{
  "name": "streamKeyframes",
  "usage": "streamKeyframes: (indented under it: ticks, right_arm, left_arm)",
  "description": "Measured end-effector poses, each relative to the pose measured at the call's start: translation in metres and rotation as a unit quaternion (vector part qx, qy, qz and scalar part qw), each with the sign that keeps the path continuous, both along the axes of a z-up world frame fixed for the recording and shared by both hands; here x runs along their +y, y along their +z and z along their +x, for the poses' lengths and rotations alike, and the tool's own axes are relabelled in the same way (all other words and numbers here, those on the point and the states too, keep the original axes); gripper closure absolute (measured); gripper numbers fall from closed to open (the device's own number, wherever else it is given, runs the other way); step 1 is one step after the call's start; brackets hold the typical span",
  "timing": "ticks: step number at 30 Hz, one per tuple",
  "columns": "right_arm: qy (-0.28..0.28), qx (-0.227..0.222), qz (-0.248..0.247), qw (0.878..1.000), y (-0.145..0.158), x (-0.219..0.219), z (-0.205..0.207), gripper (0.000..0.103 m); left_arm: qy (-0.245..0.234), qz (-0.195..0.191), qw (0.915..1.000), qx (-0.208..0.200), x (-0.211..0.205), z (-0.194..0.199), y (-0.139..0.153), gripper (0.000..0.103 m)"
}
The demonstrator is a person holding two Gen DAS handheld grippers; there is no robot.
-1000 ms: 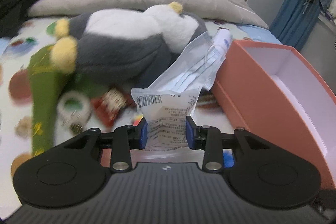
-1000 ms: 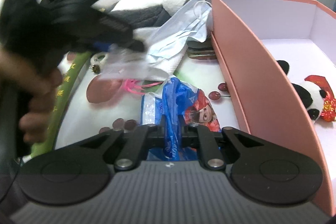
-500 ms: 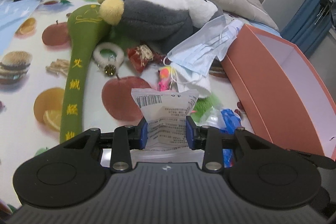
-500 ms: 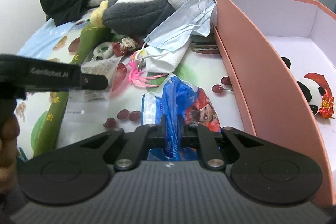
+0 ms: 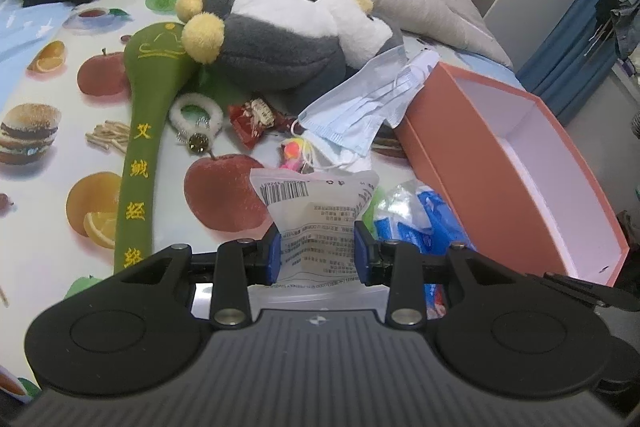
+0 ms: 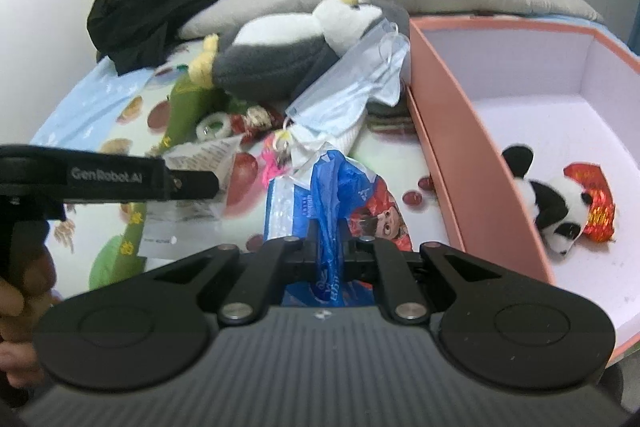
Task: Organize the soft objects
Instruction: 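Carry both items over the box and open both tools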
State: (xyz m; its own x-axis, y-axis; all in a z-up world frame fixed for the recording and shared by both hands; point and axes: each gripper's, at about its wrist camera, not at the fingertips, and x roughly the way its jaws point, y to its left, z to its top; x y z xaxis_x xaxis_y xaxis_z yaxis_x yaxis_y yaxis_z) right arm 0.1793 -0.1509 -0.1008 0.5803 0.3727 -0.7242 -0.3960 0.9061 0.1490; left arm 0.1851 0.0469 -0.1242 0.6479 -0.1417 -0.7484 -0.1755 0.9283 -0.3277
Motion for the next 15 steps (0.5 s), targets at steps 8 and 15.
streamKeyframes:
  ticks: [8, 15]
  right_arm:
    - [-0.004, -0.05, 0.008, 0.999, 0.051, -0.006, 0.007, 0.093]
    - [-0.018, -0.1, 0.013, 0.995, 0.1, -0.022, 0.02, 0.093]
  left_arm:
    - [-0.008, -0.027, 0.9994, -0.021, 0.005, 0.012, 0.037, 0.062]
    - [-0.035, -0.011, 0.9971, -0.067, -0.013, 0.032, 0.092, 0.062]
